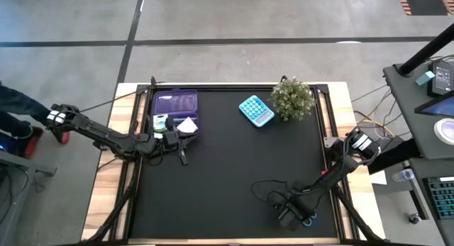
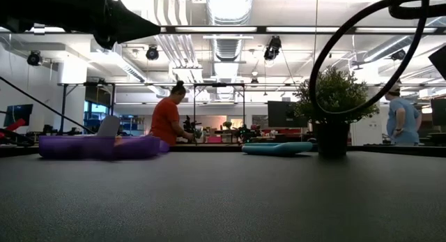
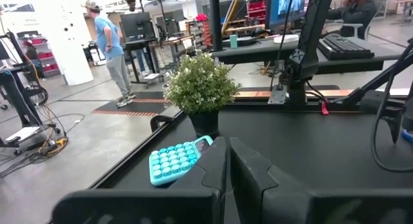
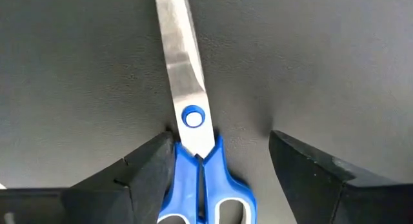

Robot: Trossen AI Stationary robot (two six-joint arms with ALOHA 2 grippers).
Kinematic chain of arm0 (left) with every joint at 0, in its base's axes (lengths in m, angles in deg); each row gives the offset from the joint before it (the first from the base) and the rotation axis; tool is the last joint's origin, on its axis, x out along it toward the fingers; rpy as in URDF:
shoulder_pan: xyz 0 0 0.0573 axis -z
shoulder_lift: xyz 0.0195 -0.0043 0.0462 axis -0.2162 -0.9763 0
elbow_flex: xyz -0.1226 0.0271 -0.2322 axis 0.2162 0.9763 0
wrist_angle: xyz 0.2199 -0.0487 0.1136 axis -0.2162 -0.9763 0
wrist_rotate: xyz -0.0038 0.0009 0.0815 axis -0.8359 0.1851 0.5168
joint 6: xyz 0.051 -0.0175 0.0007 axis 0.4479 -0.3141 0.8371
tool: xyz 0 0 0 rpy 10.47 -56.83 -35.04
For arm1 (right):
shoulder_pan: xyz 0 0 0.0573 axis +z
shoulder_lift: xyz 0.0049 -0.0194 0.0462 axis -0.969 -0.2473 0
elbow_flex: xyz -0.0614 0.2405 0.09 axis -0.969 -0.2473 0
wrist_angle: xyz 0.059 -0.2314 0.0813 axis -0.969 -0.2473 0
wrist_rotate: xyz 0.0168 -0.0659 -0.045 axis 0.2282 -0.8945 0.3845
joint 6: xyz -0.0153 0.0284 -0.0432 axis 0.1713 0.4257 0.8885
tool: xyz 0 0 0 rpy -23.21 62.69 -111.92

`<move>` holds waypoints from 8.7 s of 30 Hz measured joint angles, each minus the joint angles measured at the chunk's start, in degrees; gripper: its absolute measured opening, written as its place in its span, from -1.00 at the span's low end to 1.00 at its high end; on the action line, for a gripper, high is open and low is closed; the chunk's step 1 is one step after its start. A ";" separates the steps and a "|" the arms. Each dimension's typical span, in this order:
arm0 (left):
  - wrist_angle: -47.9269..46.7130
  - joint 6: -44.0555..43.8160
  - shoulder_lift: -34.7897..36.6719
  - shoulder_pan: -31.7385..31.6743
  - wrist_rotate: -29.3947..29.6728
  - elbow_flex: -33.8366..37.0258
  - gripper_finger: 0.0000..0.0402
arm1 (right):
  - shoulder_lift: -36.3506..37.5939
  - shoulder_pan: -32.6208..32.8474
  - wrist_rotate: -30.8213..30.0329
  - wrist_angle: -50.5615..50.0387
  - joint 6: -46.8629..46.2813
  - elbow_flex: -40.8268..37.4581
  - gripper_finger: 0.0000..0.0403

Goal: Pack school essentials
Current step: Put the blue scissors into the purple supply box

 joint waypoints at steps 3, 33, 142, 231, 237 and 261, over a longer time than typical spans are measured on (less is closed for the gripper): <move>0.00 0.00 0.00 0.00 0.02 0.00 -0.99 | -0.39 0.00 -0.19 0.20 0.89 0.00 0.20; 0.03 0.02 0.04 -0.04 0.13 0.00 -0.99 | -0.56 -0.98 -8.25 5.50 5.62 -0.76 -0.84; 20.80 -7.51 -44.84 -4.41 -66.24 -23.13 -0.20 | 7.17 -27.63 5.27 118.17 66.34 -20.26 -0.79; -121.97 -9.07 -43.23 -32.81 0.50 -39.88 -0.89 | 38.73 -15.72 -17.85 64.68 66.31 -22.38 0.17; -121.48 -9.20 -43.65 -32.81 0.23 -41.26 -0.90 | 38.73 -15.72 -17.85 64.65 66.28 -22.34 0.18; -113.77 -8.06 -43.56 -32.81 -3.34 -42.06 -0.81 | 38.73 -15.72 -17.87 64.64 66.13 -22.34 0.20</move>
